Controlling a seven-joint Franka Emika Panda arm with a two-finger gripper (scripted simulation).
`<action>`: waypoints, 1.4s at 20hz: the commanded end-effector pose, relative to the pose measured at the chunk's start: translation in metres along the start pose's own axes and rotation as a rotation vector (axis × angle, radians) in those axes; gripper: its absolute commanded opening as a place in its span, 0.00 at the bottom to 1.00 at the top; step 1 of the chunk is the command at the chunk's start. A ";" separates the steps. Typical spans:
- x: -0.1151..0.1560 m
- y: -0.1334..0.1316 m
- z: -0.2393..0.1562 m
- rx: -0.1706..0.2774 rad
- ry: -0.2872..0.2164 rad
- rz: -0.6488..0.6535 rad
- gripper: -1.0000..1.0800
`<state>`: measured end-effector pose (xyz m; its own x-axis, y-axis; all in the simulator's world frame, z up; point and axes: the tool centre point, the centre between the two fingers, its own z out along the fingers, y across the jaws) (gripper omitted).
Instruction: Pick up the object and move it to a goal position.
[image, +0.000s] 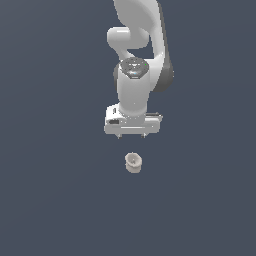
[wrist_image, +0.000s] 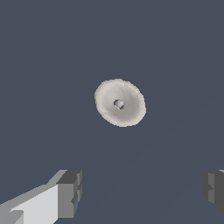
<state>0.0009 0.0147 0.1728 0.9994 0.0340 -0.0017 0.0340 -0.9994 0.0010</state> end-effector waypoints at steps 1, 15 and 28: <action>0.000 0.000 0.000 0.000 0.000 0.000 0.96; -0.008 0.003 0.007 0.000 -0.027 -0.023 0.96; 0.003 0.001 0.015 -0.004 -0.025 -0.165 0.96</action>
<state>0.0019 0.0134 0.1593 0.9850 0.1704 -0.0268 0.1705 -0.9853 0.0022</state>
